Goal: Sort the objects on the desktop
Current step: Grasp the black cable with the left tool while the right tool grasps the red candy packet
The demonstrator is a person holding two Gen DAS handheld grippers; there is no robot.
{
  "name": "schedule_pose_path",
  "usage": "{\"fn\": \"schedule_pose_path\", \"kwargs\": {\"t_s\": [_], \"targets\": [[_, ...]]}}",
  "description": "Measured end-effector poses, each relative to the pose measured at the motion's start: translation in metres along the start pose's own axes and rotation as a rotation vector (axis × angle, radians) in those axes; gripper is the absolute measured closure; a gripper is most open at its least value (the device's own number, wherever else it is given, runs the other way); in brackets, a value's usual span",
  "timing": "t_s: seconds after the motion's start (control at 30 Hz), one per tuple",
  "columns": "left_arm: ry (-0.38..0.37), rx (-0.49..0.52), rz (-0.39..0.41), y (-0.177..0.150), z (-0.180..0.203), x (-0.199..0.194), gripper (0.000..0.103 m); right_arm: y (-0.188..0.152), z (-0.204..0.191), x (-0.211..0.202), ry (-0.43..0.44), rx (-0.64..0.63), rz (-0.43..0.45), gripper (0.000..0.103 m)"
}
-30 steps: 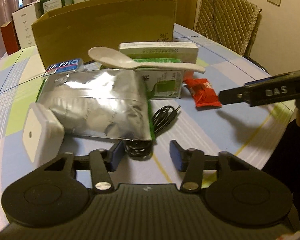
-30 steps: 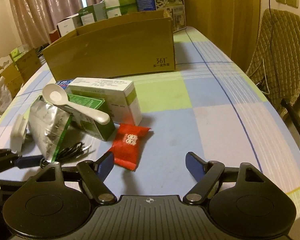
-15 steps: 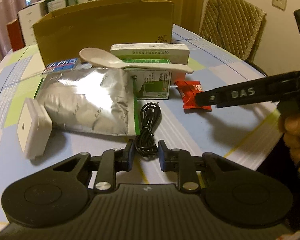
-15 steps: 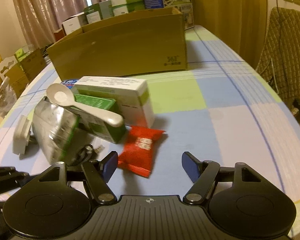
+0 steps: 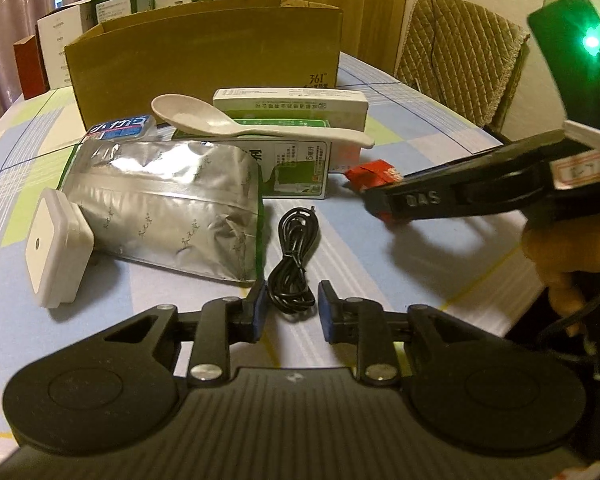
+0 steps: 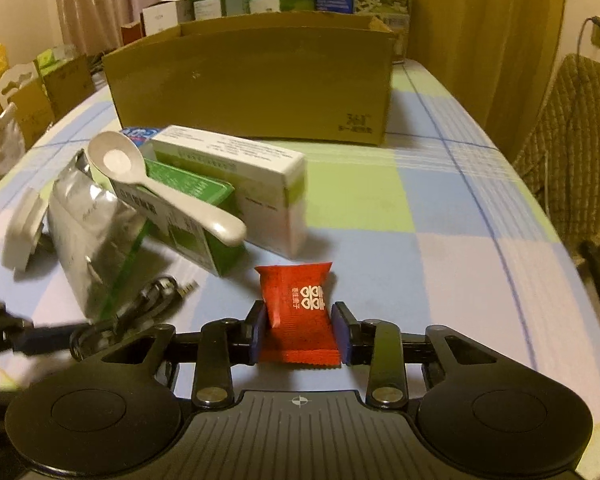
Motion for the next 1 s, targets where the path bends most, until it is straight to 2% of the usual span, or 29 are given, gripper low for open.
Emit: {"fn": "schedule_pose_path", "kwargs": {"t_s": [0.3,0.43,0.6,0.83,1.0], "targets": [[-0.004,0.043,-0.005,0.007,0.006,0.009,0.075,-0.022,0.003,-0.018,-0.009,0.016,0.005,0.071],[-0.015,0.040,-0.018,0.009,0.011,0.012,0.087,-0.024,0.000,-0.022,-0.015,-0.012,0.013,0.069],[-0.004,0.022,-0.010,0.005,0.012,0.007,0.089,-0.025,-0.002,-0.021,-0.013,-0.013,0.017,0.058],[-0.007,-0.027,-0.005,0.002,0.009,0.003,0.089,-0.023,-0.004,-0.018,-0.019,-0.010,0.026,0.057],[-0.003,-0.025,-0.015,0.008,0.009,0.009,0.087,-0.021,-0.003,-0.016,-0.021,-0.005,0.029,0.057]]}}
Point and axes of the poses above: each gripper's, at about its wrist camera, not at the fingertips, and x roughly the way its jaws point, z to its right, y to its top, the point moved 10 cm from there along x, roughly the way its jaws point, and after that the axes turned 6 degrees about -x, right-handed, at the moved point
